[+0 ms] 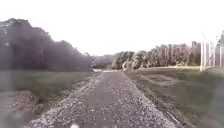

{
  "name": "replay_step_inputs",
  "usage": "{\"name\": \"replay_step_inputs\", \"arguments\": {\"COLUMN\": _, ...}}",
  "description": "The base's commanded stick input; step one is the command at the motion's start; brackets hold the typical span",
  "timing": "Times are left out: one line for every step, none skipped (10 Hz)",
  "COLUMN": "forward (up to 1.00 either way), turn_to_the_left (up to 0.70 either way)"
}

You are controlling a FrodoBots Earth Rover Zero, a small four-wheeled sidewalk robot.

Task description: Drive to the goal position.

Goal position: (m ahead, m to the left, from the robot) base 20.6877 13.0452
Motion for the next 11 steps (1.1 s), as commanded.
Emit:
{"name": "replay_step_inputs", "arguments": {"forward": 0.85, "turn_to_the_left": 0.00}}
{"name": "replay_step_inputs", "arguments": {"forward": 0.85, "turn_to_the_left": 0.00}}
{"name": "replay_step_inputs", "arguments": {"forward": 0.85, "turn_to_the_left": 0.00}}
{"name": "replay_step_inputs", "arguments": {"forward": 0.85, "turn_to_the_left": 0.00}}
{"name": "replay_step_inputs", "arguments": {"forward": 0.85, "turn_to_the_left": 0.00}}
{"name": "replay_step_inputs", "arguments": {"forward": 0.85, "turn_to_the_left": 0.00}}
{"name": "replay_step_inputs", "arguments": {"forward": 0.85, "turn_to_the_left": 0.00}}
{"name": "replay_step_inputs", "arguments": {"forward": 0.85, "turn_to_the_left": 0.00}}
{"name": "replay_step_inputs", "arguments": {"forward": 0.85, "turn_to_the_left": 0.00}}
{"name": "replay_step_inputs", "arguments": {"forward": 0.85, "turn_to_the_left": 0.00}}
{"name": "replay_step_inputs", "arguments": {"forward": 0.85, "turn_to_the_left": 0.00}}
